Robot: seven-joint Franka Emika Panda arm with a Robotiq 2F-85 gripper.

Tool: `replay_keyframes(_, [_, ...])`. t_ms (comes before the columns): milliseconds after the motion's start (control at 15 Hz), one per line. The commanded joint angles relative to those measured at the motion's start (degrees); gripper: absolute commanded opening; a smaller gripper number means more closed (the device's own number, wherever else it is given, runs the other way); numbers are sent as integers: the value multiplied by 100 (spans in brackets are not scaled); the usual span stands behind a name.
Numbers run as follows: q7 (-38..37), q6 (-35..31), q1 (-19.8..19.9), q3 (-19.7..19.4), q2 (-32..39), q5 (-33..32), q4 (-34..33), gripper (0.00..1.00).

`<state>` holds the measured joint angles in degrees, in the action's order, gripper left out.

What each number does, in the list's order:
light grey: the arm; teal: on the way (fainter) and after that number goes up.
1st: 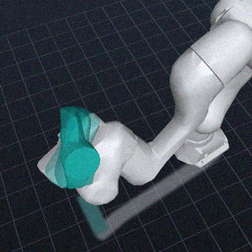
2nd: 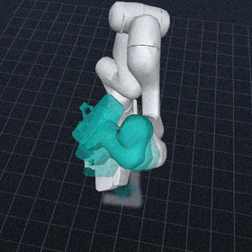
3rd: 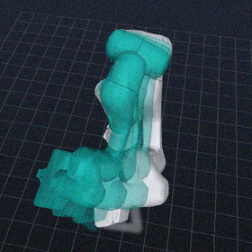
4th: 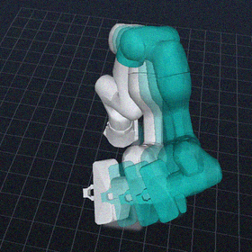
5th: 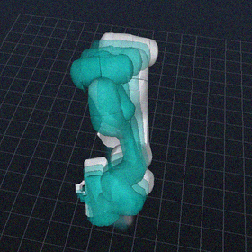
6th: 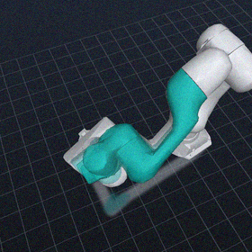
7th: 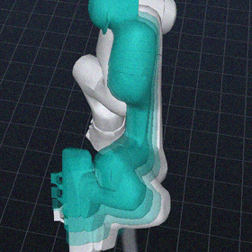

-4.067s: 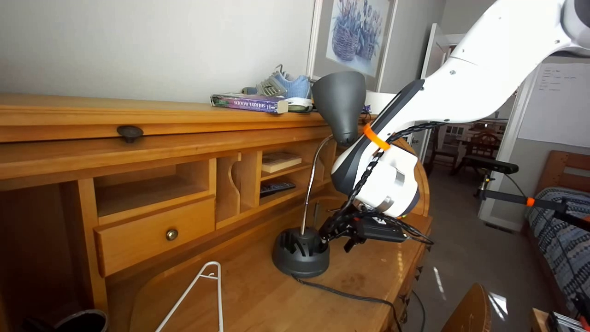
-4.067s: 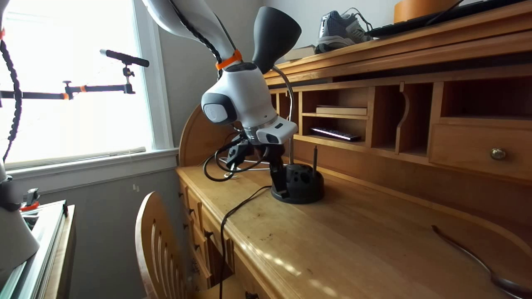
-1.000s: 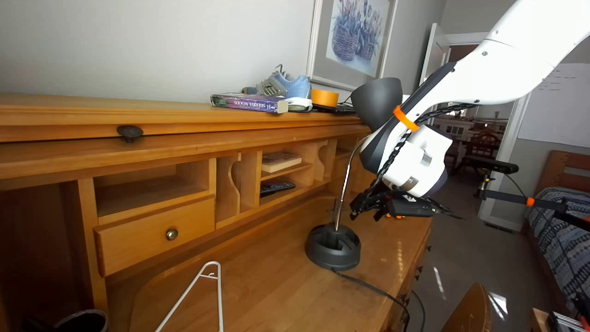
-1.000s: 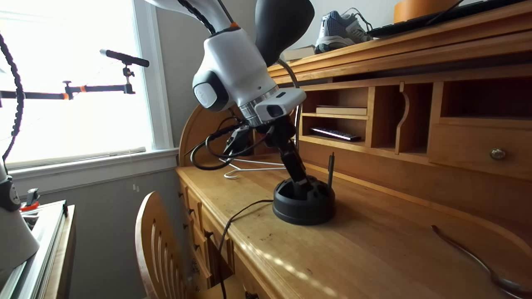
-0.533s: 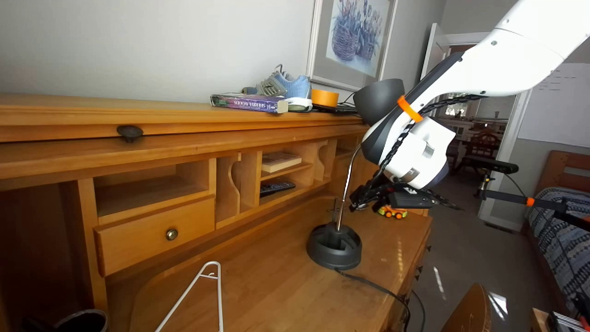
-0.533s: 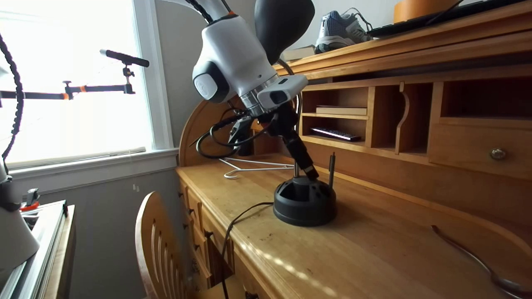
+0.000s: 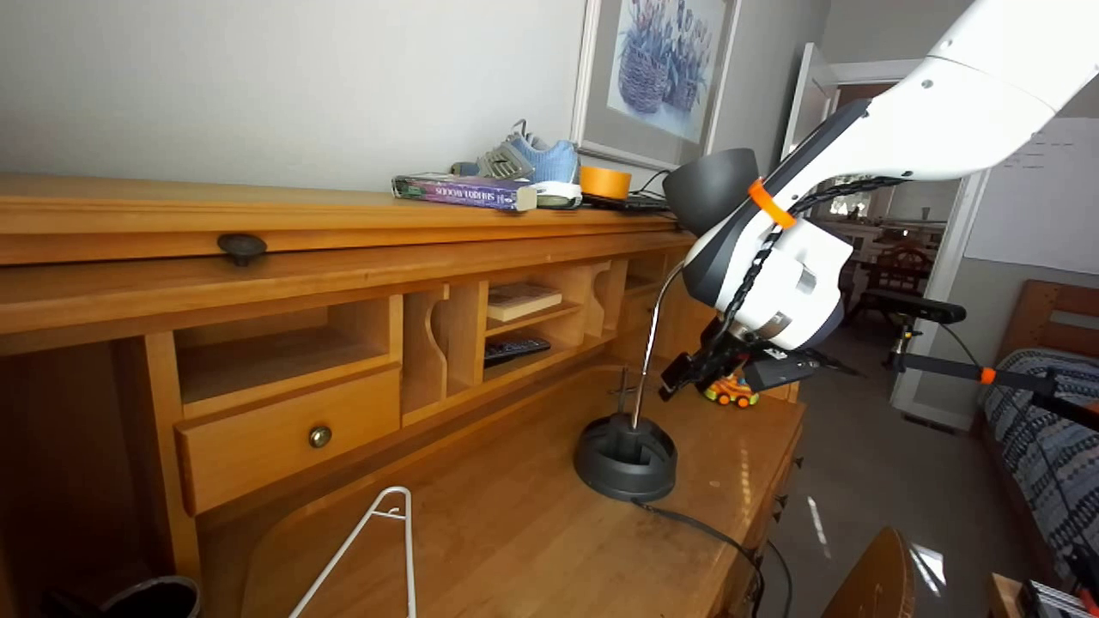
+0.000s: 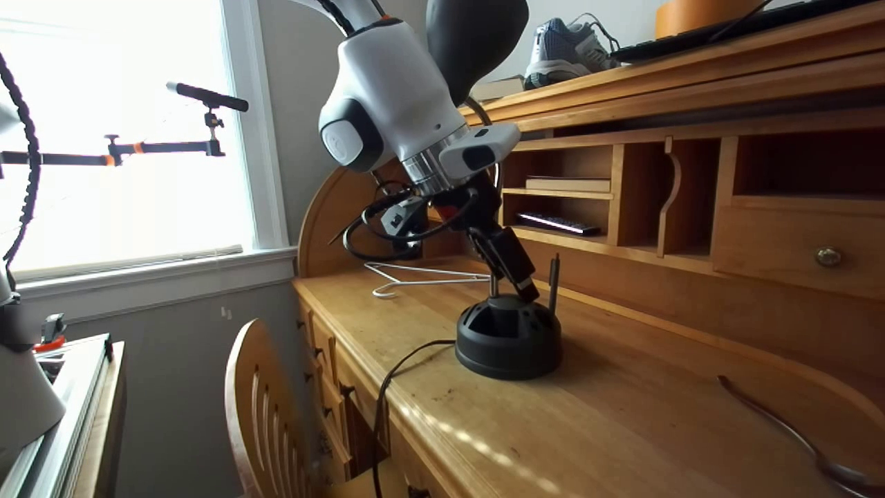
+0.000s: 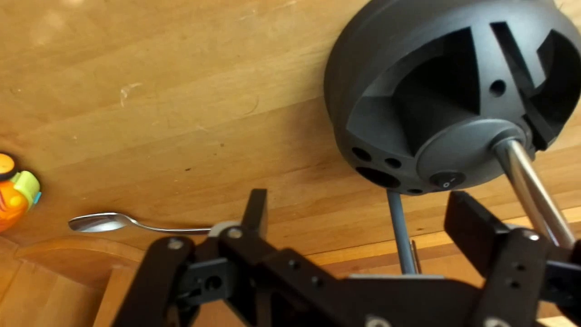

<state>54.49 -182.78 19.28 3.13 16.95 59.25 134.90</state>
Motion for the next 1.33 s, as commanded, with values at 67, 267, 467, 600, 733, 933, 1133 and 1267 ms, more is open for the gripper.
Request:
replay_keyframes(67, [927,722,311,217,-643,-80,588,100])
replay_keyframes(267, [1552,1416,375,23,-1079,-429,1022,100])
replay_keyframes(467, [1960,1865,470,-266,-1331,-1232,1296,100])
replay_keyframes(600, [2184,1966,543,-448,-1395,-1765,1318,100])
replay_keyframes(733, [2533,1935,625,-552,-1377,-1948,1185,100])
replay_keyframes(933, [3278,2033,751,-609,-1152,-1818,812,100])
replay_keyframes(1133, [3123,1859,701,-605,-1205,-1776,879,100])
replay_keyframes(1267, [3213,1870,722,-618,-1146,-1776,812,100])
